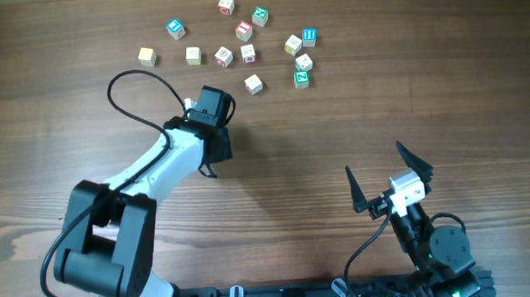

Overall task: Form a horizontal line
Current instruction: 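Carry the held block toward the open table area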

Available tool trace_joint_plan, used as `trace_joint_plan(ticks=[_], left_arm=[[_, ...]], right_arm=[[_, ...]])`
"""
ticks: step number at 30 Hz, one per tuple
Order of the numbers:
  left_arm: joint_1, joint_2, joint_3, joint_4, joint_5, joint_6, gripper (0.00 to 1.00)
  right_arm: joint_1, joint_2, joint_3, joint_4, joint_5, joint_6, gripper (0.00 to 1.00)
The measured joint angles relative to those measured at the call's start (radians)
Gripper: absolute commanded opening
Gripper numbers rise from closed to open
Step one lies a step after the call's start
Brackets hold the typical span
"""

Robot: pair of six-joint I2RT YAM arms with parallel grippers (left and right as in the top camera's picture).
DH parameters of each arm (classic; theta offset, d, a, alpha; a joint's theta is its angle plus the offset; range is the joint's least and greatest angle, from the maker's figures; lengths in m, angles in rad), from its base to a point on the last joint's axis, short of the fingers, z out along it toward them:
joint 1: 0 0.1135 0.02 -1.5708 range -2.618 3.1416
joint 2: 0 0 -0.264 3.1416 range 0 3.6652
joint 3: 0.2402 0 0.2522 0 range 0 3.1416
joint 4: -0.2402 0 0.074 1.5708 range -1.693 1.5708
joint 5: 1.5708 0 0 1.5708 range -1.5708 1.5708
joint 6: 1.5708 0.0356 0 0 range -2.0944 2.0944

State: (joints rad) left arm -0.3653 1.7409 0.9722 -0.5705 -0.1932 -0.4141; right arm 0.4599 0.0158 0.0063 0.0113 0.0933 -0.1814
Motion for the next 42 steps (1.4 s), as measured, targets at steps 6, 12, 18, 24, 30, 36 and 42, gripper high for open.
trace_joint_plan(ticks=[6,12,18,24,30,36,42], left_arm=[[0.000,0.000,0.000,0.003,0.000,-0.008,0.48],[0.000,0.000,0.000,0.004,0.011,-0.012,0.22],[0.000,0.000,0.000,0.011,0.014,-0.011,0.29],[0.000,0.000,0.002,0.015,0.022,-0.011,0.10],[0.006,0.000,0.002,0.015,0.058,0.094,0.19],[0.005,0.000,0.002,0.018,0.081,0.129,0.33],[0.005,0.000,0.002,0.017,0.109,0.141,0.47]], right_arm=[[0.000,0.000,0.000,0.000,0.000,0.000,1.00],[0.000,0.000,0.000,0.000,0.000,0.000,1.00],[0.000,0.000,0.000,0.000,0.000,0.000,1.00],[0.000,0.000,0.000,0.000,0.000,0.000,1.00],[0.000,0.000,0.000,0.000,0.000,0.000,1.00],[0.000,0.000,0.000,0.000,0.000,0.000,1.00],[0.000,0.000,0.000,0.000,0.000,0.000,1.00]])
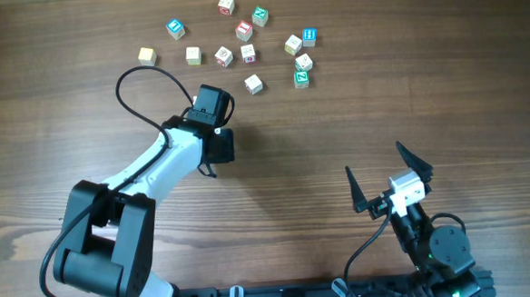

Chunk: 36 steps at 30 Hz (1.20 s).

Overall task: Form a horizontal line
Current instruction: 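Carry the held block toward the open table area, then lower the block onto the table and open the left gripper, then reach the left gripper back to the block cluster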

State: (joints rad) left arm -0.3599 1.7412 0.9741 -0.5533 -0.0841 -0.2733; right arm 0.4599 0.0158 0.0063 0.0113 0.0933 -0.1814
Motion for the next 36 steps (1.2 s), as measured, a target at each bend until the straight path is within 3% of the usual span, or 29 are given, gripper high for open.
trace_joint_plan(ticks=[1,3,6,11,13,14,16,17,20,27,36], left_arm=[[0.000,0.000,0.000,-0.002,0.004,0.000,0.53],[0.000,0.000,0.000,-0.003,0.007,0.003,0.55],[0.000,0.000,0.000,-0.003,0.008,0.004,0.66],[0.005,0.002,0.042,-0.059,-0.029,0.006,0.69],[0.036,0.004,0.203,-0.134,-0.066,0.006,0.68],[0.049,0.005,0.286,-0.178,-0.072,0.006,0.63],[0.076,0.009,0.485,-0.202,-0.084,0.004,0.23],[0.099,0.006,0.659,-0.210,-0.088,0.003,0.11],[0.118,-0.006,0.817,-0.120,-0.096,0.005,0.04],[0.237,0.095,0.824,-0.120,-0.098,0.006,0.04],[0.431,0.296,0.824,-0.149,0.215,0.138,0.04]], right_arm=[[0.000,0.000,0.000,0.000,0.000,0.000,1.00],[0.000,0.000,0.000,0.000,0.000,0.000,1.00],[0.000,0.000,0.000,0.000,0.000,0.000,1.00],[0.000,0.000,0.000,0.000,0.000,0.000,1.00],[0.000,0.000,0.000,0.000,0.000,0.000,1.00],[0.000,0.000,0.000,-0.002,0.000,0.000,1.00],[0.000,0.000,0.000,0.000,0.000,0.000,1.00],[0.000,0.000,0.000,-0.001,0.000,0.000,1.00],[0.000,0.000,0.000,0.000,0.000,0.000,1.00],[0.000,0.000,0.000,0.000,0.000,0.000,1.00],[0.000,0.000,0.000,0.000,0.000,0.000,1.00]])
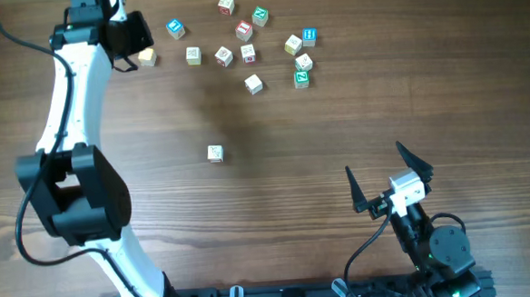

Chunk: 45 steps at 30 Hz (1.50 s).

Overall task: Form a horizontal line
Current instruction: 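Reach the left gripper back to the block cluster, then grasp a second white block with the left gripper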

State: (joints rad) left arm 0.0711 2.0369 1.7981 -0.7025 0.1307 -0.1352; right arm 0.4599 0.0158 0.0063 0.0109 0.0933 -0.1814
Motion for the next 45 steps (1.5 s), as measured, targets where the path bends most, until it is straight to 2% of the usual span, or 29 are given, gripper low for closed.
trace_joint_plan(ticks=[8,11,13,14,16,24,30,31,33,38,42,45], left_arm=[[-0.004,0.021,-0.001,0.064,0.040,0.004,0.06],[-0.027,0.082,-0.001,0.072,0.040,0.006,0.23],[-0.058,0.143,-0.001,0.093,0.043,0.011,0.72],[-0.072,0.161,-0.004,0.105,0.043,0.014,0.78],[-0.098,0.185,-0.006,0.146,0.044,0.018,0.79],[-0.149,0.259,-0.006,0.213,0.014,0.018,0.79],[-0.149,0.313,-0.006,0.249,-0.018,0.019,0.44],[-0.149,0.313,-0.006,0.267,-0.021,0.019,0.34],[-0.149,0.313,-0.006,0.270,-0.021,0.023,0.26],[-0.149,0.312,-0.005,0.270,-0.025,0.019,0.15],[-0.149,0.286,-0.005,0.194,-0.028,0.019,0.16],[-0.149,0.173,-0.013,0.079,-0.029,0.019,0.16]], right_arm=[[0.000,0.000,0.000,0.000,0.000,0.000,1.00],[0.000,0.000,0.000,0.000,0.000,0.000,1.00],[0.000,0.000,0.000,0.000,0.000,0.000,1.00],[0.000,0.000,0.000,0.000,0.000,0.000,1.00],[0.000,0.000,0.000,0.000,0.000,0.000,1.00],[0.000,0.000,0.000,0.000,0.000,0.000,1.00],[0.000,0.000,0.000,0.000,0.000,0.000,1.00],[0.000,0.000,0.000,0.000,0.000,0.000,1.00],[0.000,0.000,0.000,0.000,0.000,0.000,1.00],[0.000,0.000,0.000,0.000,0.000,0.000,1.00],[0.000,0.000,0.000,0.000,0.000,0.000,1.00],[0.000,0.000,0.000,0.000,0.000,0.000,1.00]])
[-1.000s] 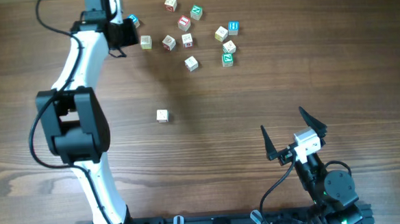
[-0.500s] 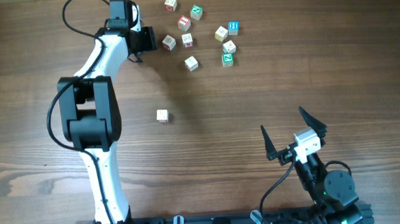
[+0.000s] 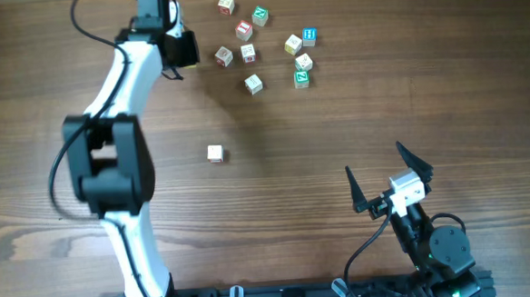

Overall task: Form a horizontal line
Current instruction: 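Grasp a second white block with the left gripper, then carry the second block beside the first placed block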

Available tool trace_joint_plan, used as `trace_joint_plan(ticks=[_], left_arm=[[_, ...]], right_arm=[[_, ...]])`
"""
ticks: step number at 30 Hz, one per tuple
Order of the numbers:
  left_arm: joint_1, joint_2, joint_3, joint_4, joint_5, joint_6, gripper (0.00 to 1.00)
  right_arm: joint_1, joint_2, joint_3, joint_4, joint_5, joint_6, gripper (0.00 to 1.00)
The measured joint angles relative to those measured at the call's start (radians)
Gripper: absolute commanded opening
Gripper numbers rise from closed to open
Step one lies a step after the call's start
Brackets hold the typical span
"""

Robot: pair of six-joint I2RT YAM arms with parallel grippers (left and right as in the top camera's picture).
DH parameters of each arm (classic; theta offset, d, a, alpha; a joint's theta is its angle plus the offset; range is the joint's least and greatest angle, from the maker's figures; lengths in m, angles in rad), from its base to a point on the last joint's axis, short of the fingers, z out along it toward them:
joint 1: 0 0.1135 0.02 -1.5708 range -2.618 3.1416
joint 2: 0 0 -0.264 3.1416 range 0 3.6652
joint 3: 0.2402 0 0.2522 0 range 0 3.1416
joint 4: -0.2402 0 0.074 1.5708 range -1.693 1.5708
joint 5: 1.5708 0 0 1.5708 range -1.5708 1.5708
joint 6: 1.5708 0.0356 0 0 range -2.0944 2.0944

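Several small lettered cubes (image 3: 248,52) lie scattered at the back of the wooden table (image 3: 380,97). One pale cube (image 3: 214,153) sits alone near the table's middle. My left arm stretches to the back, and its gripper (image 3: 184,51) hangs over the left end of the scatter, just left of a white cube (image 3: 223,55). The fingers are hidden under the wrist, and any cubes beneath are covered. Close to the front right my right gripper (image 3: 373,157) stands open and holds nothing.
Further cubes, among them a green one (image 3: 260,15), a blue one (image 3: 310,36) and a green-faced one (image 3: 301,78), spread to the right of the left gripper. The arm bases line the front edge.
My left gripper has moved right, from beside the tan cube at the far left to over the spot of the cream cube. The blue, tan and cream cubes are now covered. The right arm is unchanged.
My left gripper was low over the table's middle at the first two moments, no cube visible below it. Then a pale cube lay alone there and the gripper was at the back left by the tan cube. Now it hangs over the scatter's left end.
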State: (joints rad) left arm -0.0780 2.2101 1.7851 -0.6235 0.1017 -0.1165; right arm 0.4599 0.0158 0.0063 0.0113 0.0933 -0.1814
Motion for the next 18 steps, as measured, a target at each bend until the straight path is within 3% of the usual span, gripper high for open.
trace_joint_plan(ticks=[3,5,10,18], left_arm=[[0.000,-0.242,0.005,-0.174,0.001,-0.002,0.16],[0.000,-0.378,0.011,-0.370,0.002,-0.016,0.16],[-0.011,-0.454,-0.010,-0.755,0.021,-0.058,0.17],[-0.026,-0.451,-0.268,-0.721,0.020,-0.061,0.17]], right_arm=[[0.000,0.000,0.000,0.000,0.000,0.000,1.00],[0.000,0.001,0.000,0.001,0.000,0.000,1.00],[0.000,0.001,0.000,0.000,0.000,0.000,1.00],[0.000,0.000,0.000,0.000,0.000,0.000,1.00]])
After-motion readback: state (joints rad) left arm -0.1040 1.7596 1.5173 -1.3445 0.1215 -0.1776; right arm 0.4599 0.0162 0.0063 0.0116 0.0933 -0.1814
